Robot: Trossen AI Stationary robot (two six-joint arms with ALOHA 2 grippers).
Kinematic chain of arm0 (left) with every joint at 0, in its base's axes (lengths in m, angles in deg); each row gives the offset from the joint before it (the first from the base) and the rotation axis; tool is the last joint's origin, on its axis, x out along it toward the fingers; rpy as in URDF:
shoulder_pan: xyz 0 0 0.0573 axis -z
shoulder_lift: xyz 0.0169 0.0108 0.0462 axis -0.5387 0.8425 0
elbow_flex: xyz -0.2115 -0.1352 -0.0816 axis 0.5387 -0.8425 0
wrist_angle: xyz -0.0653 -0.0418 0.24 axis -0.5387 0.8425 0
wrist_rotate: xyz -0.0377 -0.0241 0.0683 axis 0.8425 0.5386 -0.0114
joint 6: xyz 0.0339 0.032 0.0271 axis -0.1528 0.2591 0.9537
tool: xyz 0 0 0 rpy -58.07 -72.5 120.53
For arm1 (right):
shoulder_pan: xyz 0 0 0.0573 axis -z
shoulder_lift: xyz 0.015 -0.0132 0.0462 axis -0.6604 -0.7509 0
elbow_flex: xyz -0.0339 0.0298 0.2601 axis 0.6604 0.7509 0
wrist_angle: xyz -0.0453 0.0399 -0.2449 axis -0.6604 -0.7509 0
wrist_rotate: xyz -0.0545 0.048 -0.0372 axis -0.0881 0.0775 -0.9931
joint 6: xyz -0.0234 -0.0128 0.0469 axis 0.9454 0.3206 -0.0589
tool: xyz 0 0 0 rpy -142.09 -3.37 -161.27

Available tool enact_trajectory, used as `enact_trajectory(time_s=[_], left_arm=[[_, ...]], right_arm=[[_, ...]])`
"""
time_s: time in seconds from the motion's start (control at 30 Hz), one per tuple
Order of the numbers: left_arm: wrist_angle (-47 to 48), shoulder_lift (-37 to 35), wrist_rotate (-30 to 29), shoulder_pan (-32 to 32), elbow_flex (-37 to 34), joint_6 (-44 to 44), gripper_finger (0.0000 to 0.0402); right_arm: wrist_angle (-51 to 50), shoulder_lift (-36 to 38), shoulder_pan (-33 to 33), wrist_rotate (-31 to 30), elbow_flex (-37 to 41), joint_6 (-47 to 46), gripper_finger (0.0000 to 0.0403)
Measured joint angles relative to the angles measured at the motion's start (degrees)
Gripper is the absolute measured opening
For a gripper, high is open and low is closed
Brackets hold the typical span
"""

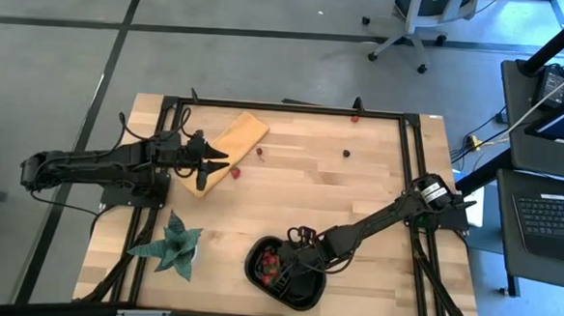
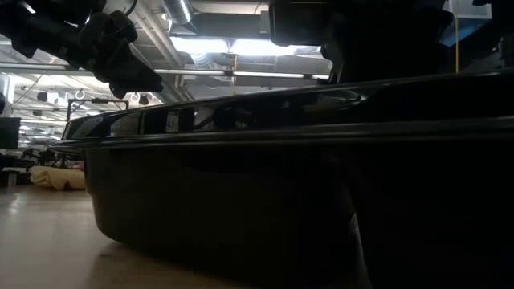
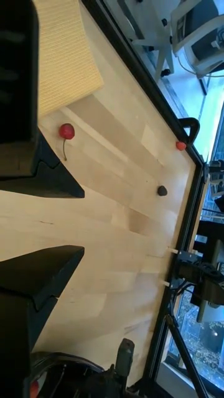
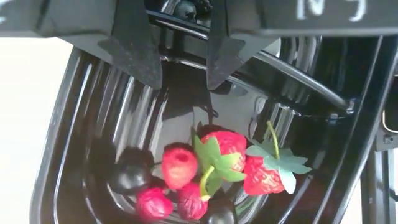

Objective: Pick and placing Produce into tupperware
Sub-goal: Put the red strawberry into the black container

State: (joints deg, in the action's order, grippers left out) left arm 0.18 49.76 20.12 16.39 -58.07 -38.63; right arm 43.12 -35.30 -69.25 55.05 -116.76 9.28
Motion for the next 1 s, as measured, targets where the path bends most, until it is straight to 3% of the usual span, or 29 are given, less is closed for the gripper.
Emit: enact_trajectory(time_s=[0.17,0.47,0.8,1.0], left_arm=[[0.00,0.00,0.00,0.00,0.00,-0.02,0.0126],[0.00,0.00,0.00,0.00,0.00,-0.02,0.0126],[-0.09,0.00,0.00,0.00,0.00,-0.09,0.0126],[-0.09,0.00,0.00,0.00,0.00,-0.07,0.0126]], right_arm=[[0.07,0.62,0.00,0.48,-1.46,-2.39,0.0131],[-8.07,7.14,2.49,0.41,-9.76,7.41,0.0131],[-17.91,13.50,11.52,-0.25,-10.38,22.59,0.0131],[-21.45,16.23,18.15,-0.22,-9.64,26.11,0.0131]])
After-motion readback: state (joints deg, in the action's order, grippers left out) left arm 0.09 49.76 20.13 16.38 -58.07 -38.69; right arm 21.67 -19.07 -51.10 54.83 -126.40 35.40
